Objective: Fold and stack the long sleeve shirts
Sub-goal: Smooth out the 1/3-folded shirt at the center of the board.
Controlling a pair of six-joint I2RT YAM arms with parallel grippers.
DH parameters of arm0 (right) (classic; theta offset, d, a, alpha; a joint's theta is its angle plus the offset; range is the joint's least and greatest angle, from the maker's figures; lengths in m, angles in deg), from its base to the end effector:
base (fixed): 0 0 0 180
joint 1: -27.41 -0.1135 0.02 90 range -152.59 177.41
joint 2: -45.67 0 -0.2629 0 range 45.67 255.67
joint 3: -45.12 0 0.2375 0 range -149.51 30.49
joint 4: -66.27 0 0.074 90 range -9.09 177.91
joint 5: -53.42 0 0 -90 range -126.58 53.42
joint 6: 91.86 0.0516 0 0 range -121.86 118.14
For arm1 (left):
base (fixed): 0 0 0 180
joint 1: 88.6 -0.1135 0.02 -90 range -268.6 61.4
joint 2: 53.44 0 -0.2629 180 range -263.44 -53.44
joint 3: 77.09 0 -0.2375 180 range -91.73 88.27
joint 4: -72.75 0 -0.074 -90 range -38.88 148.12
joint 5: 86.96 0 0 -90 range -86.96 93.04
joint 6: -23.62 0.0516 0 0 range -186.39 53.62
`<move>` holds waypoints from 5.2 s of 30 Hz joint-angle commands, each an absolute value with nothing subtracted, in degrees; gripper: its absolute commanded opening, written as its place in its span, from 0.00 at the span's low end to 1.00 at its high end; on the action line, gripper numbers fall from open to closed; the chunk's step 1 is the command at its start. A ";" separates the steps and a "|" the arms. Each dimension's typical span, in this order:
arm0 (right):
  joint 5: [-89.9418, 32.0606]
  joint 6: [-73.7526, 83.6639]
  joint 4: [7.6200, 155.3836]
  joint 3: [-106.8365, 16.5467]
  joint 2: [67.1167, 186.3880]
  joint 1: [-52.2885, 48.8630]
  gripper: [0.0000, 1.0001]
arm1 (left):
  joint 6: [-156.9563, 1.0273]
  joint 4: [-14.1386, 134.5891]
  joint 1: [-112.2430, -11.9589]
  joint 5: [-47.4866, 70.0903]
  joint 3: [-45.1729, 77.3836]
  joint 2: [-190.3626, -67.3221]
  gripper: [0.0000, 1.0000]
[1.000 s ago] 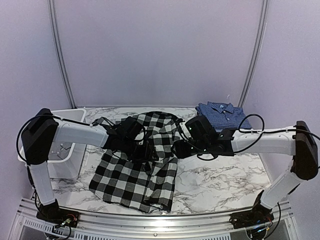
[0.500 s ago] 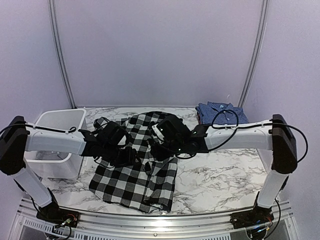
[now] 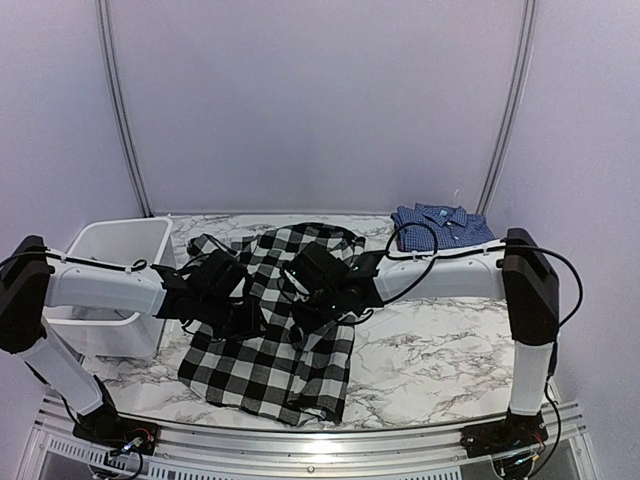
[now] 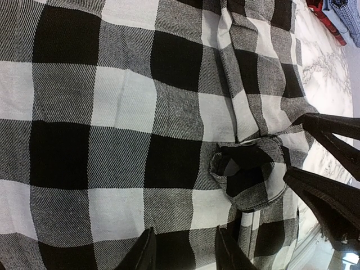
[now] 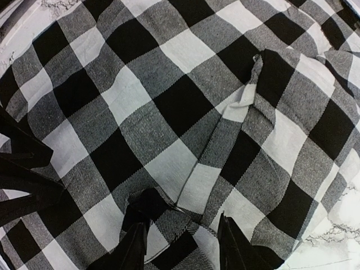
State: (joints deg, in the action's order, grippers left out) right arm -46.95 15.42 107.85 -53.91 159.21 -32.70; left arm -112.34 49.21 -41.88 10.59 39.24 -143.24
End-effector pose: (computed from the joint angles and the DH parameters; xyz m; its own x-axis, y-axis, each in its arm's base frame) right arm 0.2196 0.3634 0.1915 -0.6334 -0.5156 -0.5771 -0.6437 0.7649 0.0231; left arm 0.2099 -0.2327 0.1764 -0.9240 -0.0582 -0.3779 0.1665 0.8284 -0.5349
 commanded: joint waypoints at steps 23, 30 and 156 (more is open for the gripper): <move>-46.22 19.74 111.20 -57.47 162.79 -34.72 0.17 | -113.20 53.79 -41.98 16.24 39.09 -147.12 0.35; -46.44 18.46 112.21 -58.22 162.79 -34.86 0.32 | -113.23 54.59 -41.80 17.00 38.61 -148.56 0.35; -45.30 27.29 99.17 -43.75 153.72 -31.56 0.00 | -101.20 54.79 -36.14 11.74 31.38 -154.40 0.00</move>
State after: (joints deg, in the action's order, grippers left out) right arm -45.88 25.82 101.27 -44.40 155.75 -32.88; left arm -101.41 54.83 -36.57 11.51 30.06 -156.26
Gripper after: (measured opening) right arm 0.004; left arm 0.009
